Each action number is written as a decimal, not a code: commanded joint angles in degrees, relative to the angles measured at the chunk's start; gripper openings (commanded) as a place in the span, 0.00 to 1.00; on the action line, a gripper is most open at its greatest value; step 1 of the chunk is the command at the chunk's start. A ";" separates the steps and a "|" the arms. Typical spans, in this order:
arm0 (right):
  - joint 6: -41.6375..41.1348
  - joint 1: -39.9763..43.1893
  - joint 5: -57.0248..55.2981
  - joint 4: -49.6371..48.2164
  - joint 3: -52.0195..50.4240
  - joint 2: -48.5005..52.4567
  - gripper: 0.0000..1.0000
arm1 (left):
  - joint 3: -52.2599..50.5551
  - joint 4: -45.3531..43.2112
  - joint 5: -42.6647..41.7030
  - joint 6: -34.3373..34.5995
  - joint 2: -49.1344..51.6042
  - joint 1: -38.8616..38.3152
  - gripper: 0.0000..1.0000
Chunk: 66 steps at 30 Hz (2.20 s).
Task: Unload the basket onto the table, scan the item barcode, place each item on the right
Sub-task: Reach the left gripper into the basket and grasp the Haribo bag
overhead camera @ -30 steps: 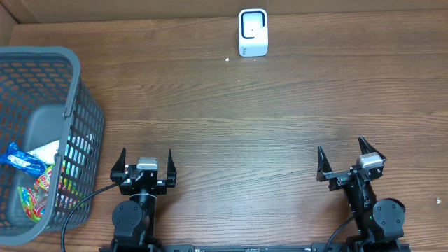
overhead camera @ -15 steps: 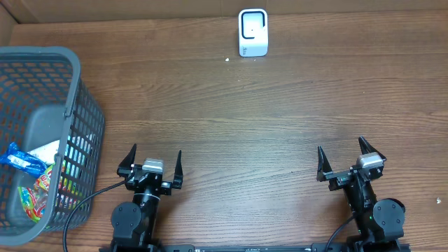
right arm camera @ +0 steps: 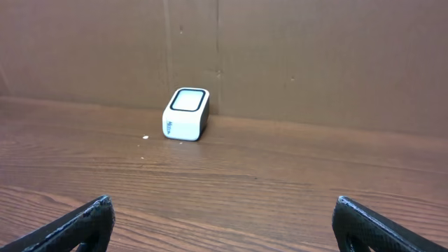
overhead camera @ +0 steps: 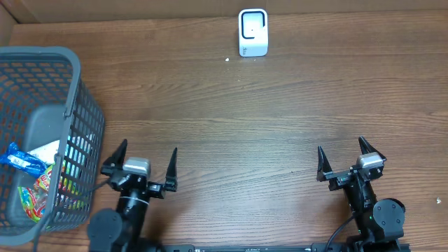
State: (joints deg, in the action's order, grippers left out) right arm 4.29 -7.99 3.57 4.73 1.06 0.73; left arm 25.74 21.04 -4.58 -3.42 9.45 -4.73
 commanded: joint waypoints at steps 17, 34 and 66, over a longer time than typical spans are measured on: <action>0.04 -0.35 -0.33 -0.31 -0.61 -0.57 1.00 | 76.22 47.10 -7.56 3.85 51.52 0.26 1.00; 0.07 -0.35 -0.33 -0.31 -0.61 -0.57 1.00 | 89.70 60.43 17.64 20.94 58.10 0.42 1.00; 0.07 -0.35 -0.33 -0.31 -0.61 -0.57 1.00 | 79.56 71.41 11.50 28.44 78.73 55.10 0.95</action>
State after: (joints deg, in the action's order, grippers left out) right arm 4.29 -7.97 3.57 4.69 1.06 0.73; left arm 109.93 93.08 3.99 21.52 88.20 49.98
